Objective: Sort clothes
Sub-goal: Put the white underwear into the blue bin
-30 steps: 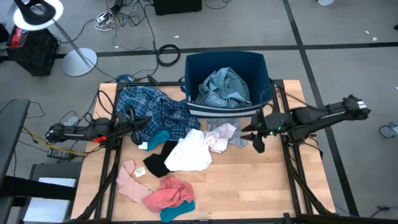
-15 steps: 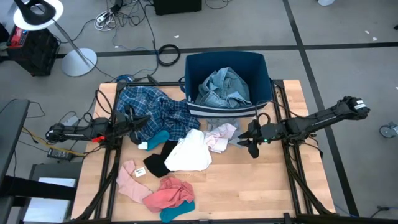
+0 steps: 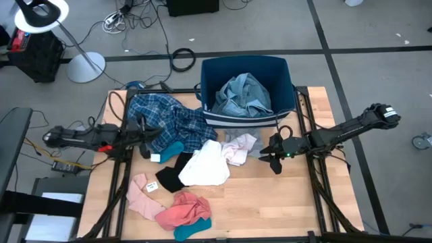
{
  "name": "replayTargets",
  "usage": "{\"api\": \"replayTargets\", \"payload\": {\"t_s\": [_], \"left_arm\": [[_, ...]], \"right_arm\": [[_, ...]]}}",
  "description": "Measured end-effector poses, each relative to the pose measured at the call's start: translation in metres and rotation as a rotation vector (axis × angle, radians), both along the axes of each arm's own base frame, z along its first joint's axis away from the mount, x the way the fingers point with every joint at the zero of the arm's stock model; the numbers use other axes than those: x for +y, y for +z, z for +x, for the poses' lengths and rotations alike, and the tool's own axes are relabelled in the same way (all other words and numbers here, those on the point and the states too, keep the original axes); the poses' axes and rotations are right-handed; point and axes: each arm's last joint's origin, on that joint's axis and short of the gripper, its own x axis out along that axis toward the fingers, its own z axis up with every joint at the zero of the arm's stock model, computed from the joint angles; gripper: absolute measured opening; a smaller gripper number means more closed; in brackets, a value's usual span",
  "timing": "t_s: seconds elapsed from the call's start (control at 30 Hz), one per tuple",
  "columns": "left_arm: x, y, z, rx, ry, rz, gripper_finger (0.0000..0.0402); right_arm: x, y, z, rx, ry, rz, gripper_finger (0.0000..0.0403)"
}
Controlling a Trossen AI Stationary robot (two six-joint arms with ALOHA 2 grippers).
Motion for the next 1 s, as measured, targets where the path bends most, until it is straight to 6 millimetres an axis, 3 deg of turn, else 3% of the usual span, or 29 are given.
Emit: {"api": "replayTargets", "payload": {"t_s": [0.47,0.67,0.87,1.0], "left_arm": [[-0.04,0.014,0.063,0.271,-0.065,-0.05,0.0006],[-0.058,0.011,0.092,0.206,-0.22,-0.101,0.0006],[-0.066,-0.001,0.113,0.189,-0.248,-0.132,0.0011],[-0.066,-0.016,0.122,0.249,-0.203,-0.191,0.0042]], "right_arm": [[0.002,-0.007,0.006,0.034,0.018,-0.026,0.0165],[0.002,-0.006,0.009,0.006,0.045,-0.057,0.0166],[0.003,0.0,0.013,-0.062,0.076,-0.091,0.0166],[0.004,0.002,0.014,-0.086,0.092,-0.113,0.0166]]}}
